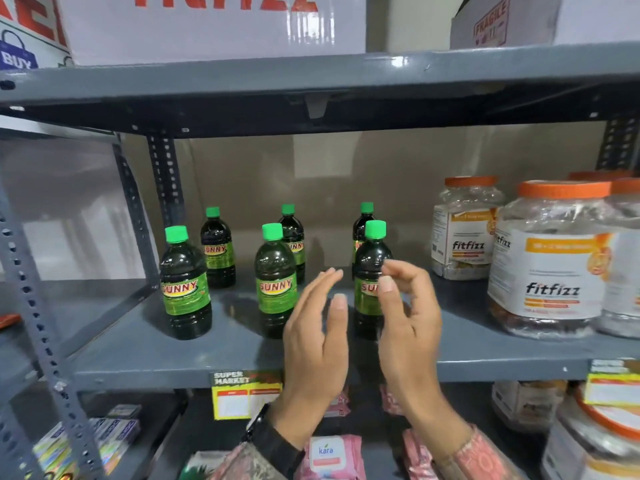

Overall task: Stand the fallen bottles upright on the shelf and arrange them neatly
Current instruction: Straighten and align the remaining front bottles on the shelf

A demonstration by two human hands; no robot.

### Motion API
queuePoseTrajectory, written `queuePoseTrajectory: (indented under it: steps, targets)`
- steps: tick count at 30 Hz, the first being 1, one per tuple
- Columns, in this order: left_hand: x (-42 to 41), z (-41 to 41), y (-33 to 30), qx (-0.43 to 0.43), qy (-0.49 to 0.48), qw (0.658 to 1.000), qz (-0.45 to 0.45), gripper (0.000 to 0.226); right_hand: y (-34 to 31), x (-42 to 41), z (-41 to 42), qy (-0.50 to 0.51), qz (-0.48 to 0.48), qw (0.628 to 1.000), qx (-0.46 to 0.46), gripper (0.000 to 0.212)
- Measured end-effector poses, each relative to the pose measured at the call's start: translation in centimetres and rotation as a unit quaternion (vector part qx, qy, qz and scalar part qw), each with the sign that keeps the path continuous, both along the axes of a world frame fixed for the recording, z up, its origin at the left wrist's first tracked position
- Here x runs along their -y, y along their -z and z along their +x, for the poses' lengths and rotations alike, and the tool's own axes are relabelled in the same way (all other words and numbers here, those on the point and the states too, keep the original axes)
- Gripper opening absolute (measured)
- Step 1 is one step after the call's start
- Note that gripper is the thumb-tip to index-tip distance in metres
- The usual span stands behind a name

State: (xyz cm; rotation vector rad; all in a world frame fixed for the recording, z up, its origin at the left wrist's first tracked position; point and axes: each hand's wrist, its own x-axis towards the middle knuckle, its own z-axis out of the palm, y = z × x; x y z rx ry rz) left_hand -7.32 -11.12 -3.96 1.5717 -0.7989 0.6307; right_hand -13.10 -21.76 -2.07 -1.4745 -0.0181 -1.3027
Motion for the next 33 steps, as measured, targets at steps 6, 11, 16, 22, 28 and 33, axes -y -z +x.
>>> queuePoseTrajectory:
  steps: [6,11,16,22,28,33]
  targets:
    - [5.2,2.7,-1.8,-0.321,0.184,0.926,-0.072,0.048,-0.6,5.6,1.8,-0.048,0.067,0.99,-0.115,0.029]
    - [7.0,2.9,-1.5,-0.376,0.19,0.901,-0.107,0.034,0.1,6.2,3.1,-0.162,0.119,0.965,-0.168,0.022]
    - [7.9,2.2,-1.7,-0.378,0.178,0.903,-0.094,0.035,0.2,6.9,3.4,-0.167,0.143,0.962,-0.16,0.024]
    - [9.0,2.0,-1.7,-0.378,0.193,0.902,-0.081,0.035,0.4,8.0,3.1,-0.154,0.133,0.967,-0.154,0.025]
    - [9.5,1.9,-1.8,-0.372,0.206,0.9,-0.095,0.039,0.4,8.5,2.6,-0.168,0.136,0.964,-0.158,0.029]
    - [9.5,2.0,-1.6,-0.369,0.21,0.902,-0.077,0.041,0.7,8.0,2.6,-0.182,0.136,0.96,-0.163,0.03]
